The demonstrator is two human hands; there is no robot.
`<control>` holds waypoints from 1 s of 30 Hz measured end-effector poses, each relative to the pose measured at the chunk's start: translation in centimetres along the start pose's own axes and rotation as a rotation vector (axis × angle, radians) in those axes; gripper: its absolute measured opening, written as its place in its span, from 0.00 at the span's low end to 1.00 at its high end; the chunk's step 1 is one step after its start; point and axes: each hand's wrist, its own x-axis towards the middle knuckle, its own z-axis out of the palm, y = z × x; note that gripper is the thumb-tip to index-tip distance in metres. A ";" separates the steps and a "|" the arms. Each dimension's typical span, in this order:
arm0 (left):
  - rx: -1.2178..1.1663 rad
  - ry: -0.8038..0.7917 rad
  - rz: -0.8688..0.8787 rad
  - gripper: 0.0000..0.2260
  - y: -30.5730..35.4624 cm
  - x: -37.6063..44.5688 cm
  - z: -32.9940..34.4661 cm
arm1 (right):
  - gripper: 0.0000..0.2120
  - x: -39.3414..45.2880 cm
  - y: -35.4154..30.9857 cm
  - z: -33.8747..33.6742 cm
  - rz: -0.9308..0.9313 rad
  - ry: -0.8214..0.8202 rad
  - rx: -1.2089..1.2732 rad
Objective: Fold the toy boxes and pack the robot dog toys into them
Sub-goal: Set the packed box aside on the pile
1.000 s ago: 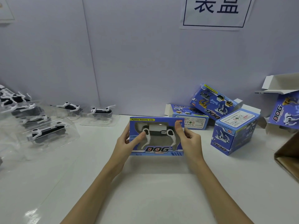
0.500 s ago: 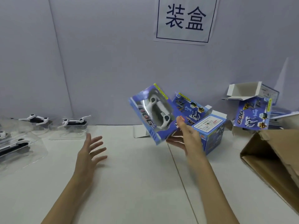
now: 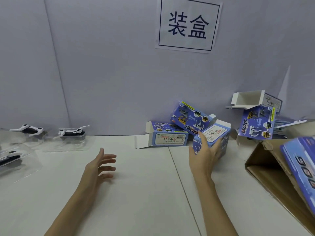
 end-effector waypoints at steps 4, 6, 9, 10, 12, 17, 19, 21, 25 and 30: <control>0.018 0.001 -0.002 0.26 0.1 -0.1 0.2 | 0.33 0.4 2.1 0.6 0.051 -0.073 0.023; 0.025 -0.003 -0.003 0.26 0.1 -0.1 0.2 | 0.27 0.6 2.8 0.4 0.020 -0.011 0.091; 0.027 -0.021 -0.008 0.25 0.1 -0.1 0.3 | 0.23 0.5 2.5 0.4 -0.008 0.051 0.241; 0.025 -0.024 -0.011 0.25 0.1 -0.1 0.4 | 0.22 0.4 2.2 0.5 0.002 0.067 0.312; 0.017 -0.034 -0.010 0.24 0.1 -0.2 0.5 | 0.22 -0.1 1.1 0.4 0.020 0.098 0.480; -0.007 -0.083 -0.040 0.29 -0.2 -0.3 0.9 | 0.21 -2.5 -3.0 -0.2 -0.121 0.156 0.802; -0.035 -0.112 -0.058 0.29 -0.3 -0.4 1.1 | 0.22 -3.7 -4.7 -0.1 -0.172 0.145 0.889; -0.059 -0.140 -0.077 0.28 -0.2 -0.6 1.4 | 0.22 -4.9 -5.8 0.3 -0.213 0.106 0.927; -0.173 -0.211 -0.141 0.32 0.1 -0.9 2.2 | 0.21 -8.0 -7.5 1.3 -0.264 -0.105 0.993; -0.419 -0.297 -0.138 0.37 1.4 -1.1 2.1 | 0.14 -10.8 -7.8 2.5 -0.284 -0.392 1.056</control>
